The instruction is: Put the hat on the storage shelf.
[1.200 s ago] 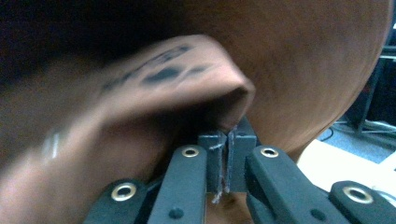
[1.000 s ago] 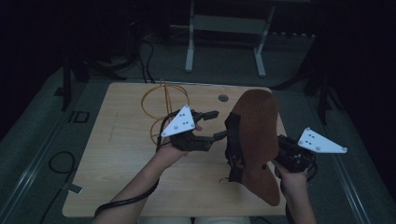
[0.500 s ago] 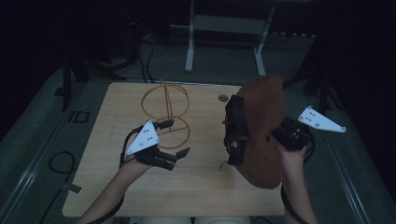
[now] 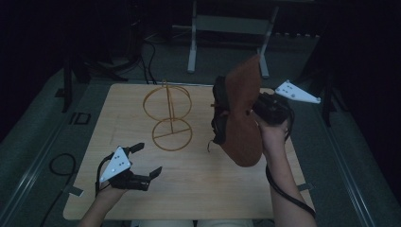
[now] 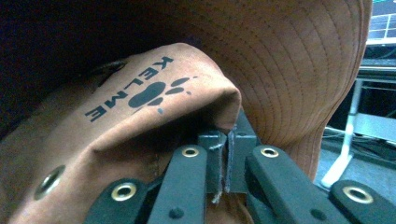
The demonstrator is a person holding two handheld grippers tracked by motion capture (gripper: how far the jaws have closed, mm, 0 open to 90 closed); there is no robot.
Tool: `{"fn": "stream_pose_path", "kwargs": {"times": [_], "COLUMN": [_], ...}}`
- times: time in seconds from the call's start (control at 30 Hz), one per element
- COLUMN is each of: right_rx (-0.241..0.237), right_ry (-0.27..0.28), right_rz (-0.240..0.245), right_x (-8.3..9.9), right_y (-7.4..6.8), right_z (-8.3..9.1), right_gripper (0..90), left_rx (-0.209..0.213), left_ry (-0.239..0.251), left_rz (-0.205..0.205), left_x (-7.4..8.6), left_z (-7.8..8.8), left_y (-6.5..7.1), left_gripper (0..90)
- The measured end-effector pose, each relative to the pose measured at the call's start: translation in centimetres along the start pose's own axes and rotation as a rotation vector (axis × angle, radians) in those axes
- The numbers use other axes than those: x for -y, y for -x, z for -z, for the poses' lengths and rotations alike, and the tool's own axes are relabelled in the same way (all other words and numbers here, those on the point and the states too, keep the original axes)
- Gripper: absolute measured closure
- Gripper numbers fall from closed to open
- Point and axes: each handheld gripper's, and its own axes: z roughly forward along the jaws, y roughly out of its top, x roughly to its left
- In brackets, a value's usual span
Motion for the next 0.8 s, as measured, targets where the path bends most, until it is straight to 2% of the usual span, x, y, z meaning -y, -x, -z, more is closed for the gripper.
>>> {"fn": "stream_pose_path", "kwargs": {"times": [0.1,0.2,0.3,0.37,0.47,0.67,0.8], "right_rx": [-0.005,-0.007,-0.008,-0.006,-0.008,-0.065,-0.119], "right_ry": [0.002,-0.004,-0.012,-0.019,-0.039,-0.092,-0.152], "right_rz": [0.008,0.03,0.045,0.055,0.07,0.084,0.074], "right_x": [-1.0,-1.9,-2.5,-2.7,-3.1,-3.9,-3.2], "right_y": [-0.3,-0.7,-1.1,-1.3,-1.9,-4.0,-5.3], "right_z": [-1.7,-3.5,-5.5,-6.7,-8.7,-13.1,-16.0], "right_gripper": [87.1,87.1,87.1,87.1,87.1,86.9,86.8], "left_rx": [-0.031,-0.075,-0.098,-0.105,-0.112,-0.111,-0.104], "left_ry": [0.007,0.002,-0.014,-0.028,-0.02,-0.015,-0.012], "left_rz": [0.042,0.079,0.118,0.116,0.119,0.113,0.123], "left_x": [1.6,3.2,4.6,5.1,5.4,5.6,5.8], "left_z": [0.9,1.6,2.0,2.2,2.4,2.5,2.5], "left_y": [-0.2,-0.6,-1.1,-1.3,-1.4,-1.5,-1.6], "left_gripper": [3.6,4.1,4.7,4.7,4.7,4.6,4.6]}}
